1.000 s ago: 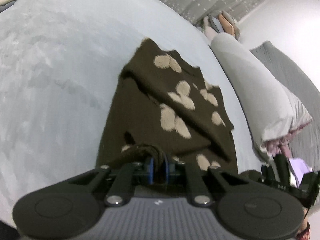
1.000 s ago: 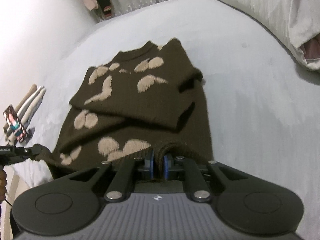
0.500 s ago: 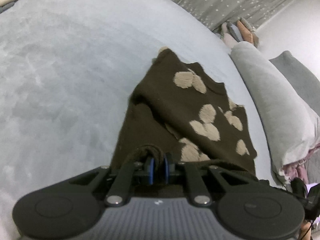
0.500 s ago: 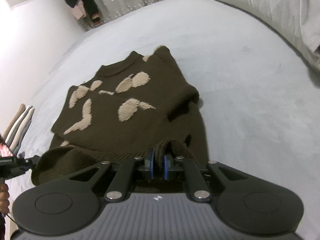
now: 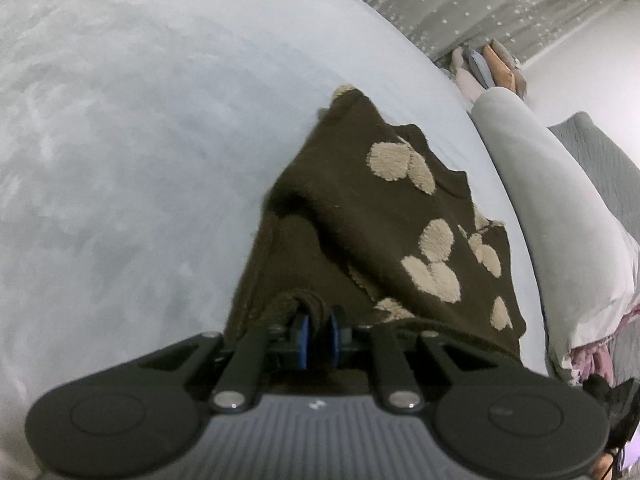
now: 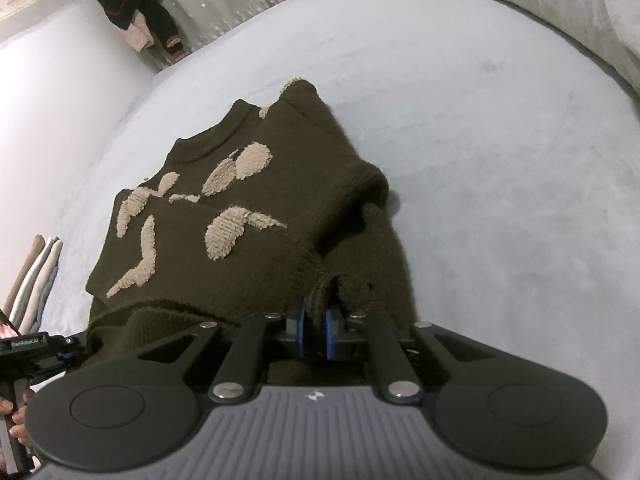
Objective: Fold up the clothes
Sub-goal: 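Grasp the sweater hem with the left tool while the right tool grasps it too, then lift the hem and fold it toward the collar with both tools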
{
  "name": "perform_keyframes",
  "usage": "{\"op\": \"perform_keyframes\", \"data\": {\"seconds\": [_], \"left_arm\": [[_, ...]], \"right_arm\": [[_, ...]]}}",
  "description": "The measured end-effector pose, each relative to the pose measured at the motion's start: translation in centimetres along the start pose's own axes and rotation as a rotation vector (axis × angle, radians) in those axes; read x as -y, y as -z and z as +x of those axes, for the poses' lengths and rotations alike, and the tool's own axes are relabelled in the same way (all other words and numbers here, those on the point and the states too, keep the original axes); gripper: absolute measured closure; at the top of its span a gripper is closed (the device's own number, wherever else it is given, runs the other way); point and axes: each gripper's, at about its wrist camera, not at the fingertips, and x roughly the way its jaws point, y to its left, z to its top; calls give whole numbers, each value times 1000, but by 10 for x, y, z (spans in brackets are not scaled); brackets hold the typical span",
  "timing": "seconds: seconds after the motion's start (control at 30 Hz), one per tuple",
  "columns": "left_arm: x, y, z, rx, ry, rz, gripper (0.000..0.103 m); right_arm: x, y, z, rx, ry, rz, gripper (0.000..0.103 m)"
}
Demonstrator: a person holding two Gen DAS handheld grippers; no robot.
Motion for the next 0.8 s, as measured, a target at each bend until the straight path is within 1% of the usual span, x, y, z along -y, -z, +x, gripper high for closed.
{"op": "perform_keyframes", "data": {"seconds": [0.03,0.13,0.17,0.2,0.23,0.27,0.3,0.33,0.37,0.4,0.5,0.63,0.8], "left_arm": [[0,-1,-2,1,8,-2,90],[-2,-3,-8,7,36,-14,85],[-2,-3,-10,14,46,-14,76],[-1,-4,-14,31,50,-9,65],[0,-5,-19,56,52,-2,60],[1,-6,-24,80,53,5,50],[3,-8,-28,100,45,19,36],[5,-10,-32,115,29,40,33],[7,-12,-36,131,13,60,33],[10,-13,-38,138,3,80,33],[14,-14,-41,135,-1,134,33],[18,-8,-39,130,0,215,33],[16,3,-35,124,32,280,33]], "right_arm": [[1,-1,-1,-4,-9,12,92],[7,-5,-6,-5,-40,61,89],[8,-5,-8,-2,-47,70,88],[9,-6,-10,1,-54,78,87],[10,-6,-12,3,-61,87,86],[11,-7,-15,10,-63,90,81],[10,-8,-19,27,-55,84,77],[9,-9,-23,51,-42,75,69],[9,-10,-28,75,-28,66,61],[8,-11,-32,91,-20,57,58],[9,-16,-40,114,-7,30,57],[8,-13,-43,114,4,-14,56],[6,-5,-41,103,0,-68,51]]}}
